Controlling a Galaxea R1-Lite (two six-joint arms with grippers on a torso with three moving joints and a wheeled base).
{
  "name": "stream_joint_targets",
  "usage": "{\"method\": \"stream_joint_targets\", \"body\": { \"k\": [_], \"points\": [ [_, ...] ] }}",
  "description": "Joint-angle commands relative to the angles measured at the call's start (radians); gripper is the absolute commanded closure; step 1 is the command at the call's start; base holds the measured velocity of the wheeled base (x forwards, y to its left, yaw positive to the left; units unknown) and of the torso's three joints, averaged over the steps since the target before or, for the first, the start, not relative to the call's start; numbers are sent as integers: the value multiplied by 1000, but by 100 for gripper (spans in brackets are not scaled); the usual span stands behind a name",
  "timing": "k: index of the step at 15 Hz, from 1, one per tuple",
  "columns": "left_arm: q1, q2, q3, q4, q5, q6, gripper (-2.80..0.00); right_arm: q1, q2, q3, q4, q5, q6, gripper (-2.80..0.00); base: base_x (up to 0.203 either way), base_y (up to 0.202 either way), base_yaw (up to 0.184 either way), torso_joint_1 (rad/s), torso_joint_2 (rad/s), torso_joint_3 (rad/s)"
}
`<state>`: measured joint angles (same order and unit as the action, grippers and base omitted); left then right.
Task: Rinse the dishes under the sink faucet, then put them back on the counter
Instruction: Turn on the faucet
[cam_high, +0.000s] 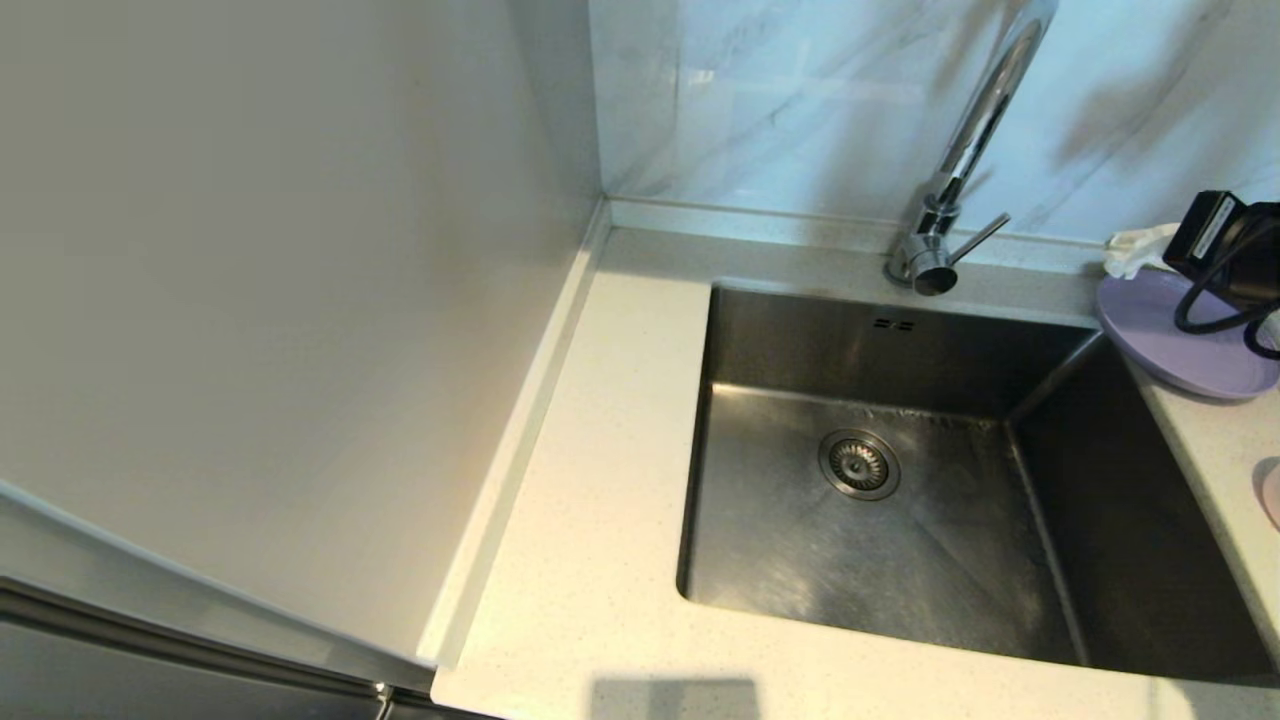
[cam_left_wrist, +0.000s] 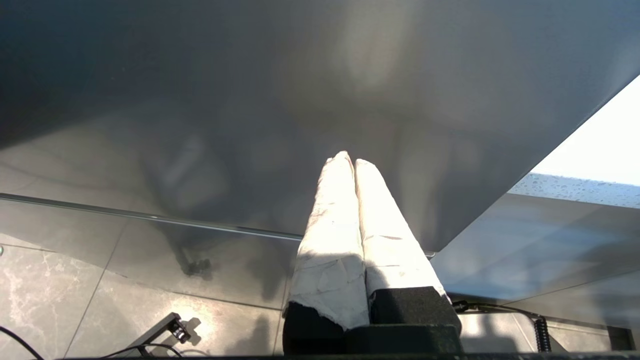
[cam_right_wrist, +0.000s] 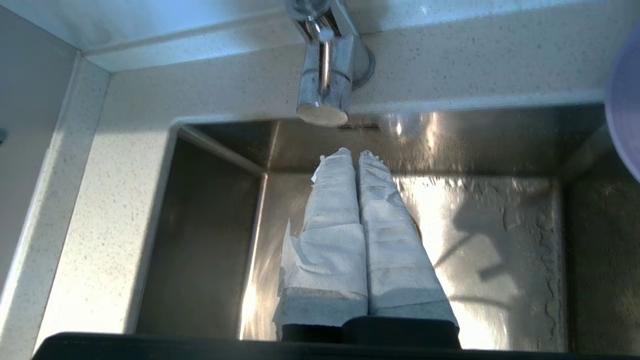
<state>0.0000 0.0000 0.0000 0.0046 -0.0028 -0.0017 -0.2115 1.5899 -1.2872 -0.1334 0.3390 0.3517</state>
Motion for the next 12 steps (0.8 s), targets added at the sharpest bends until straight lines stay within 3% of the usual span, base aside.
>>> {"method": "stream_joint_targets", "body": {
  "k": [1, 5, 9, 12],
  "points": [
    [0, 0, 0, 0, 0, 0, 0, 2, 23, 3, -31, 30, 0, 0, 0, 0, 0, 0, 0, 0],
    [0, 0, 0, 0, -2, 0, 0, 22, 63, -10, -32, 71, 8, 0, 0, 0, 0, 0, 0, 0],
    [0, 0, 0, 0, 0, 0, 0, 36, 101, -26, -48, 74, 127, 0, 0, 0, 0, 0, 0, 0],
    [0, 0, 0, 0, 0, 0, 0, 37, 175, -72, -165, 71, 178, 0, 0, 0, 0, 0, 0, 0]
  ]
}}
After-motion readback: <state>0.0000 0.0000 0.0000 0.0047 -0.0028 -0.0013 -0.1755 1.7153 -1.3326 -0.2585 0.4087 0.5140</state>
